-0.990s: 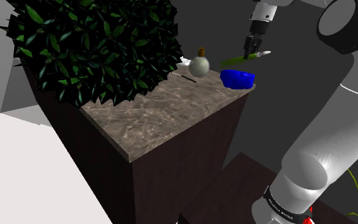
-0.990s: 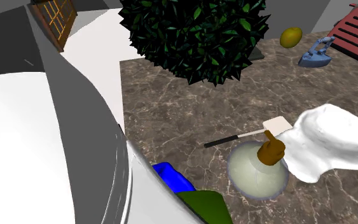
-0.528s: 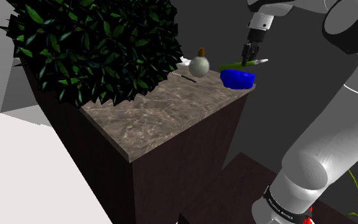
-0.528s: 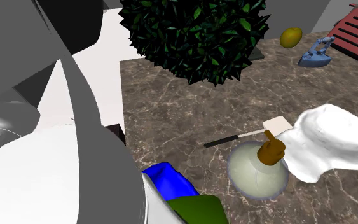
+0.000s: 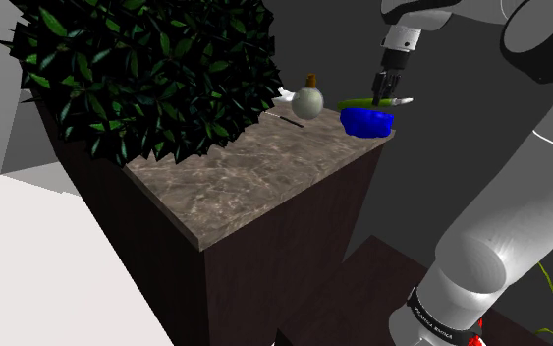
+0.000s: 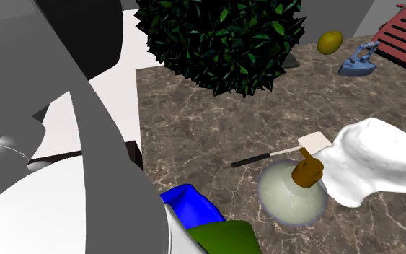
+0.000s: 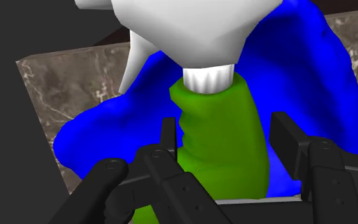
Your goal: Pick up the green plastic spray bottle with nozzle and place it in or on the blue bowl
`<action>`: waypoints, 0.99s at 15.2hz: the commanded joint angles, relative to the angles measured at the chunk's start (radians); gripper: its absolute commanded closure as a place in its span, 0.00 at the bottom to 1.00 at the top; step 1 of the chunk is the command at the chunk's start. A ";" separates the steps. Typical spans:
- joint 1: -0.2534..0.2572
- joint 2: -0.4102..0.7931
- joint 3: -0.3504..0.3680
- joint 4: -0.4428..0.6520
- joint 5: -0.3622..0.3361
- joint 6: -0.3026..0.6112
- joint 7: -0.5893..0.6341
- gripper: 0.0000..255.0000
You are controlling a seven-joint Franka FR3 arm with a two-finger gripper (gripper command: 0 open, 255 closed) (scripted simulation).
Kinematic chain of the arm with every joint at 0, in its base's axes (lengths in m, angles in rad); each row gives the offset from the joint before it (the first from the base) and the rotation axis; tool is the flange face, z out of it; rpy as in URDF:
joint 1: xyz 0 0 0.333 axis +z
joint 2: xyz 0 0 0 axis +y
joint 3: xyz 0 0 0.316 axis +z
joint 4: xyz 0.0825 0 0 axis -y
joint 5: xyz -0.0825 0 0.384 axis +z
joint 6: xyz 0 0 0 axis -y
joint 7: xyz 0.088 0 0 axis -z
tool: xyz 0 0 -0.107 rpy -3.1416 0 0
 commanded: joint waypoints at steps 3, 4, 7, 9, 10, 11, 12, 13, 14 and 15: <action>0.000 0.000 0.000 0.000 0.000 0.000 0.000 0.00; 0.000 0.000 0.000 0.000 0.000 0.000 0.000 0.00; -0.001 0.008 -0.002 0.042 0.004 -0.035 -0.003 0.00; -0.004 0.031 -0.007 0.134 0.014 -0.107 -0.010 0.00; -0.006 0.042 -0.010 0.173 0.019 -0.137 -0.014 0.00; -0.006 0.042 -0.010 0.173 0.019 -0.137 -0.014 0.00; -0.006 0.042 -0.010 0.173 0.019 -0.137 -0.014 0.00; -0.006 0.042 -0.010 0.173 0.019 -0.137 -0.014 0.00; -0.006 0.042 -0.010 0.173 0.019 -0.137 -0.014 0.00; -0.006 0.042 -0.010 0.173 0.019 -0.137 -0.014 0.00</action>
